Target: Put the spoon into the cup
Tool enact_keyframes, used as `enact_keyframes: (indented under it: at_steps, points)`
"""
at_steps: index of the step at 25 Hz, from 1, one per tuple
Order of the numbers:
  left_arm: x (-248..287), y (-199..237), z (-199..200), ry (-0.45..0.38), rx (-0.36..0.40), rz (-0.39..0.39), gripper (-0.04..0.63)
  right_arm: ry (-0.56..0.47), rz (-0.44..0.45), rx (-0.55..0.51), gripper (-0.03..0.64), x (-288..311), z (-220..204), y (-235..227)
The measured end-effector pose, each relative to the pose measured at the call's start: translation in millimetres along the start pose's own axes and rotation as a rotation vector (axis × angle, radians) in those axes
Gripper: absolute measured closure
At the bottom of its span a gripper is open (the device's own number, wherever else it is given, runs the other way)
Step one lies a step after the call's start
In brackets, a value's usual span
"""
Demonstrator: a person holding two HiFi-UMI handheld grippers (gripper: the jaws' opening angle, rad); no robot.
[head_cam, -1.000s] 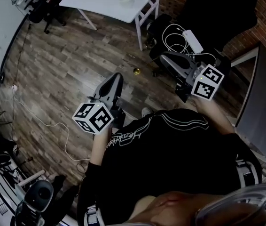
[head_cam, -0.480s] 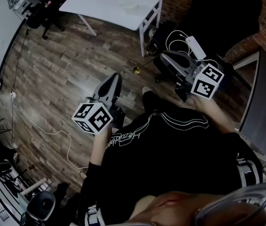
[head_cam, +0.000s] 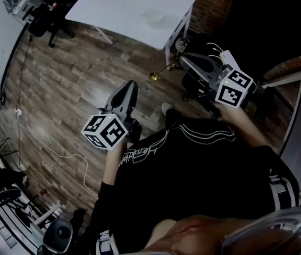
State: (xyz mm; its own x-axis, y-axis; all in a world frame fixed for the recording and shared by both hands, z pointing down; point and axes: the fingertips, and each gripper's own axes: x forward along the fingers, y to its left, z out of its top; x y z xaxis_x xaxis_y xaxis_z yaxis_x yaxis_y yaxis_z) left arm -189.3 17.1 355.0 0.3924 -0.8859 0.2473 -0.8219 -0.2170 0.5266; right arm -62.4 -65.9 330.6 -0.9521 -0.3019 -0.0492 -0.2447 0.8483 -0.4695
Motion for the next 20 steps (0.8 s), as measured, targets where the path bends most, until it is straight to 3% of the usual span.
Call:
enact_keyframes:
  at_steps: [9,16,20]
  points:
    - [99.9,34.1,80.0,-0.002,0.039,-0.024,0.591,-0.018,-0.026,-0.015,0.617,60.3,65.5,-95.1]
    - [127.0,45.4,101.6,-0.005,0.081,-0.062,0.591,-0.055,-0.066,-0.082,0.617,75.3,89.0,-122.0]
    - [137.3,58.9,105.6,0.014,0.068,-0.092,0.591,-0.062,-0.117,-0.096,0.617,81.5,92.3,-133.8]
